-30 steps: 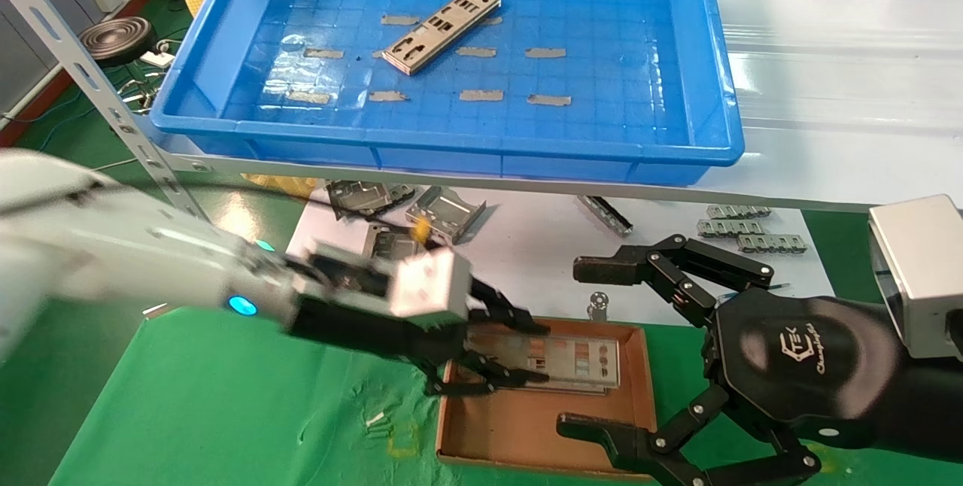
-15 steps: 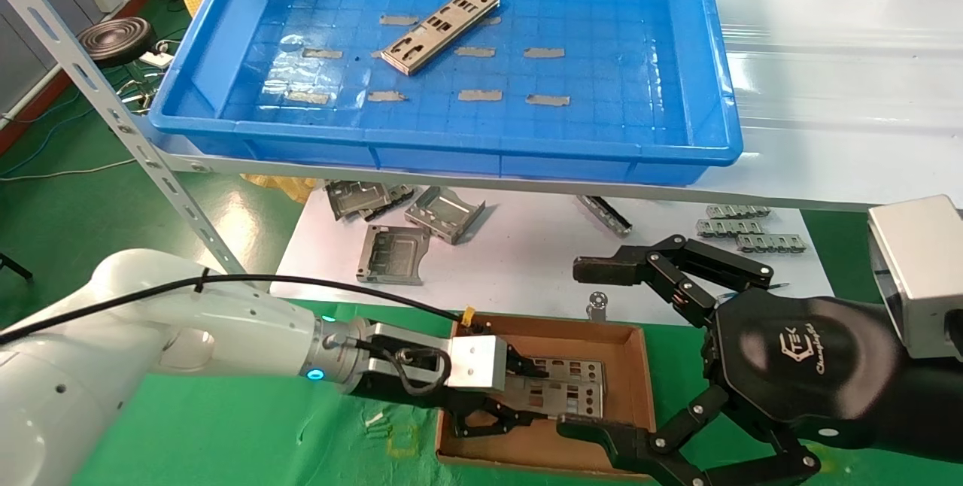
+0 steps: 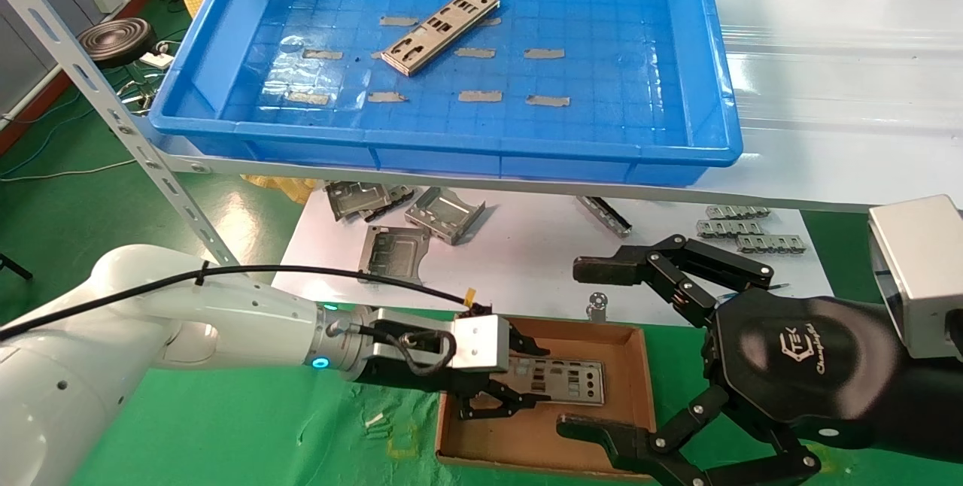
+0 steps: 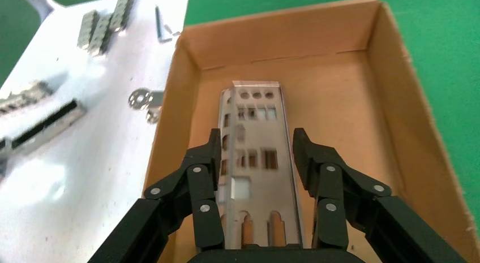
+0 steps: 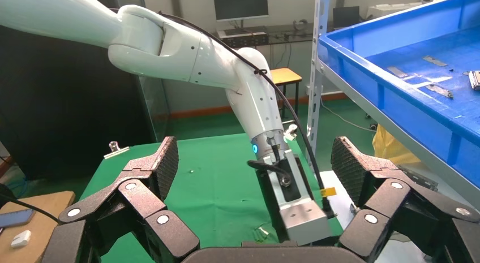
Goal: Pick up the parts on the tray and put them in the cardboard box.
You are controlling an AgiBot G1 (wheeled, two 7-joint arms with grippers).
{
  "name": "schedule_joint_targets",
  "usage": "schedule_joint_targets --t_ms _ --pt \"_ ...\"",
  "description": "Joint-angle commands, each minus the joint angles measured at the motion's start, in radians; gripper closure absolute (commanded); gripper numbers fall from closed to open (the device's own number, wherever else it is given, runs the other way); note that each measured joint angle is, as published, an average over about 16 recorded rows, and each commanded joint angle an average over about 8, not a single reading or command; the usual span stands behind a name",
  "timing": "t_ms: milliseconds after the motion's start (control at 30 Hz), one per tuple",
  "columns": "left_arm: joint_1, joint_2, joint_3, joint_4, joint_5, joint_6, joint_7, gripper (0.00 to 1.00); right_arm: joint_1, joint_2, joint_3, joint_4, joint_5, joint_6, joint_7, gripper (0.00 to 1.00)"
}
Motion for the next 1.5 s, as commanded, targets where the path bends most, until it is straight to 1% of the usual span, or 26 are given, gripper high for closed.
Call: schedule_joint_targets --t_ms 33,133,267,567,667,767,1033,1500 --pt "0.0 0.0 0.002 0.002 -0.004 -0.013 -0.003 0.0 0.0 0.0 0.0 0.0 0.0 0.0 0.0 0.0" --pt "-0.002 -0.001 0.005 0.002 -0.013 -0.012 -0.006 0.0 0.0 0.0 0.0 0.0 0.0 0.0 0.0 0.0" --pt "-0.007 -0.008 0.001 0.005 -0.036 0.022 -0.019 0.0 0.0 0.0 0.0 0.0 0.0 0.0 0.0 0.0" --pt "-0.014 -0.045 -0.046 0.053 -0.15 0.215 -0.104 0.0 0.0 0.0 0.0 0.0 0.0 0.0 0.0 0.0" --pt "-0.015 -0.054 -0.057 0.068 -0.177 0.258 -0.123 0.0 0.0 0.0 0.0 0.0 0.0 0.0 0.0 0.0" --pt "-0.018 -0.057 -0.06 0.074 -0.187 0.274 -0.128 0.0 0.0 0.0 0.0 0.0 0.0 0.0 0.0 0.0" --pt "-0.005 -0.071 -0.073 0.045 -0.183 0.261 -0.136 0.0 0.0 0.0 0.0 0.0 0.0 0.0 0.0 0.0" --pt "0.097 -0.221 -0.211 -0.18 -0.229 0.264 -0.264 0.0 0.0 0.0 0.0 0.0 0.0 0.0 0.0 0.0"
